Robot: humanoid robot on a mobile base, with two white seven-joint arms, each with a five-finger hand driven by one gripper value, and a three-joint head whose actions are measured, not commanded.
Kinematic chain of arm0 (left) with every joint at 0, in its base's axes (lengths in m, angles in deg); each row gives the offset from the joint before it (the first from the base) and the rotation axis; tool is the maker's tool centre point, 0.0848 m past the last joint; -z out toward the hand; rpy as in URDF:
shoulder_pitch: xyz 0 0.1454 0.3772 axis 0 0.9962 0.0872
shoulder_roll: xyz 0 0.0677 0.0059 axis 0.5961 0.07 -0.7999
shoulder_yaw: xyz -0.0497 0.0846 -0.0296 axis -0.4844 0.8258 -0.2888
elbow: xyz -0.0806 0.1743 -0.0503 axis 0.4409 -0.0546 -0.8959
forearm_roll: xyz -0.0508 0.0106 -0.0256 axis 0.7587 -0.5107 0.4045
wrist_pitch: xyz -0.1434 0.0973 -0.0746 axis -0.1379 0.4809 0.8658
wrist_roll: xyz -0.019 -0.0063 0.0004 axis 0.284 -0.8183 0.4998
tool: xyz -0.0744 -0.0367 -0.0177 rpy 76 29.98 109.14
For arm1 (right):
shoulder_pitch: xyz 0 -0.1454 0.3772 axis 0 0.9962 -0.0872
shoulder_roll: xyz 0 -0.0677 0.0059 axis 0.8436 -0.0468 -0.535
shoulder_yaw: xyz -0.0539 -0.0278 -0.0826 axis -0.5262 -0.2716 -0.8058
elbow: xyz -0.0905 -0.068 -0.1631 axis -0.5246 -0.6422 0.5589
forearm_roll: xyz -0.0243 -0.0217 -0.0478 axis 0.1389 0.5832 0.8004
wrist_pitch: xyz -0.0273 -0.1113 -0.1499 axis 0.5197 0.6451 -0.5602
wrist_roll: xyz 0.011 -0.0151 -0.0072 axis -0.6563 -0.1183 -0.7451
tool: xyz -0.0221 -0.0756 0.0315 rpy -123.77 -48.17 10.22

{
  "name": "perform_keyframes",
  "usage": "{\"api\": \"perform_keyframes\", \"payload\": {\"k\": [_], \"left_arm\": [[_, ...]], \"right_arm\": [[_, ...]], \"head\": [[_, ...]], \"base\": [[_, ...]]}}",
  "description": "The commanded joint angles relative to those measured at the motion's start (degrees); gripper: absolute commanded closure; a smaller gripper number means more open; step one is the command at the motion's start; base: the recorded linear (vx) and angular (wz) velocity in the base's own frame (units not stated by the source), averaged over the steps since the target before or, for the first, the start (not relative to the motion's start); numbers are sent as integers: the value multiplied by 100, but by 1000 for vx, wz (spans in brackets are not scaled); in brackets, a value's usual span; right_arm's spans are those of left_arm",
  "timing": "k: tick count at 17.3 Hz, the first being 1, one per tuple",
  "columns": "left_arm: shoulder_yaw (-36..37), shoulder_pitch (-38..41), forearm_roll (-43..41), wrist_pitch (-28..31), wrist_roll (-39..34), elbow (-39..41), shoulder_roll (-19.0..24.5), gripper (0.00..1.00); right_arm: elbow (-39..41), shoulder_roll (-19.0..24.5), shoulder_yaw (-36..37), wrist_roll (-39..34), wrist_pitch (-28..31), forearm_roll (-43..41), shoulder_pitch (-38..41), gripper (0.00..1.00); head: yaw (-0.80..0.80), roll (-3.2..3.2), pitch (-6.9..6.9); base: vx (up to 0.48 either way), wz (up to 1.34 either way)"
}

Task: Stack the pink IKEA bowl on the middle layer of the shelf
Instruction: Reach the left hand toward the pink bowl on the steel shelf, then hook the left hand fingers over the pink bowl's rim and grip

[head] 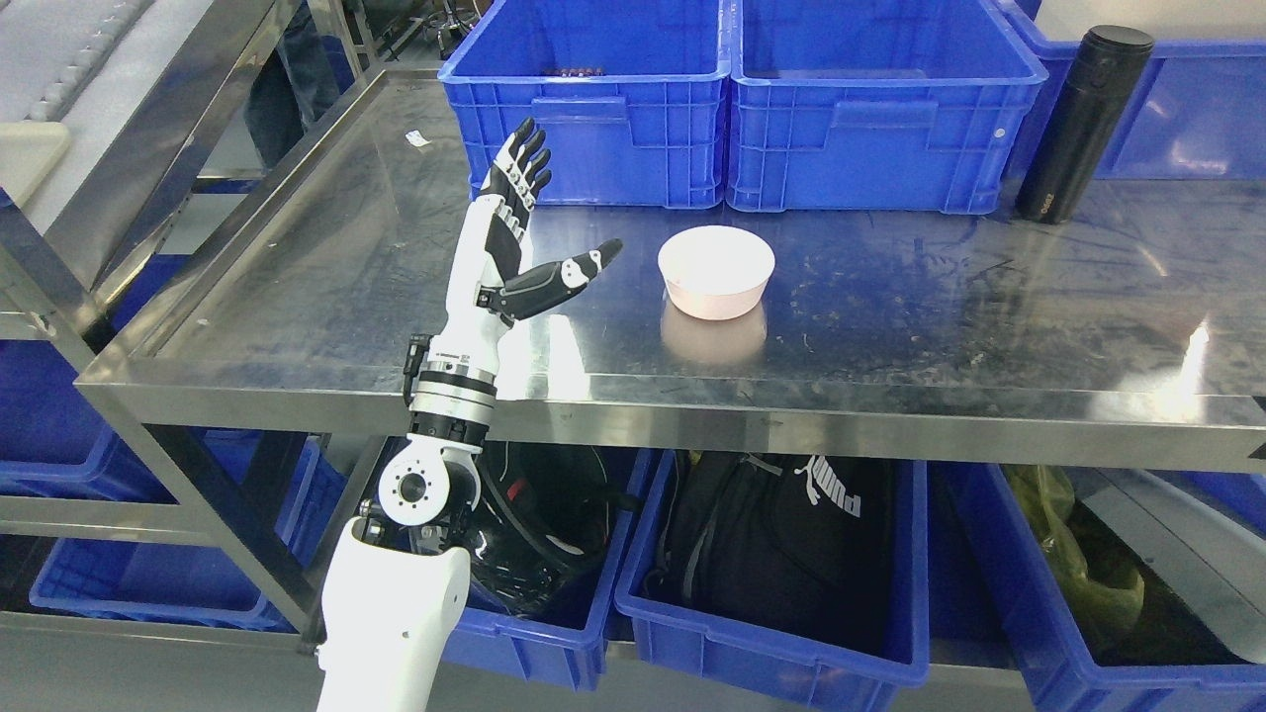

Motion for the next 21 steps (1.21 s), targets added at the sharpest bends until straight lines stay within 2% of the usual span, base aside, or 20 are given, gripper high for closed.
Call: {"api": "perform_keyframes", "payload": {"k": [1, 3, 7, 8, 9, 10, 12, 14, 17, 19, 21], "left_arm": [[22, -6, -1, -4, -9, 6, 100, 0], [22, -102, -1, -4, -35, 6, 100, 0], [-31, -926, -9, 75, 130, -3, 100, 0], [39, -1103, -36, 240, 340, -3, 384, 0], [249, -1322, -201, 677, 682, -3, 787, 0], [425, -1586, -499, 1125, 1007, -3, 1017, 0], [645, -2078, -1227, 1663, 1701, -3, 1230, 0], [1275, -2684, -2421, 1928, 2439, -20, 1650, 0], [2629, -3607, -3565, 2140, 3467, -38, 1828, 1], [2905, -3891, -5065, 2132, 4548, -230, 1846, 2], [3106, -3891, -5406, 1730, 4972, -441, 1846, 1]], "right_arm": [[100, -100, 0, 3, -3, 0, 26, 0], [100, -100, 0, 3, -3, 0, 17, 0], [100, -100, 0, 3, -3, 0, 26, 0], [100, -100, 0, 3, -3, 0, 17, 0], [100, -100, 0, 3, -3, 0, 26, 0], [100, -100, 0, 3, -3, 0, 26, 0], [100, -100, 0, 3, -3, 0, 17, 0], [100, -100, 0, 3, -3, 0, 17, 0], [100, -100, 0, 3, -3, 0, 17, 0], [100, -100, 0, 3, -3, 0, 26, 0], [100, -100, 0, 3, -3, 0, 17, 0]], "head": [[0, 0, 0], [0, 0, 0], [0, 0, 0], [0, 0, 0], [0, 0, 0], [0, 0, 0], [0, 0, 0], [0, 0, 0], [0, 0, 0], [0, 0, 0], [0, 0, 0]], "base": [[0, 0], [0, 0], [0, 0], [0, 0], [0, 0], [0, 0], [0, 0], [0, 0], [0, 0], [0, 0], [0, 0]]}}
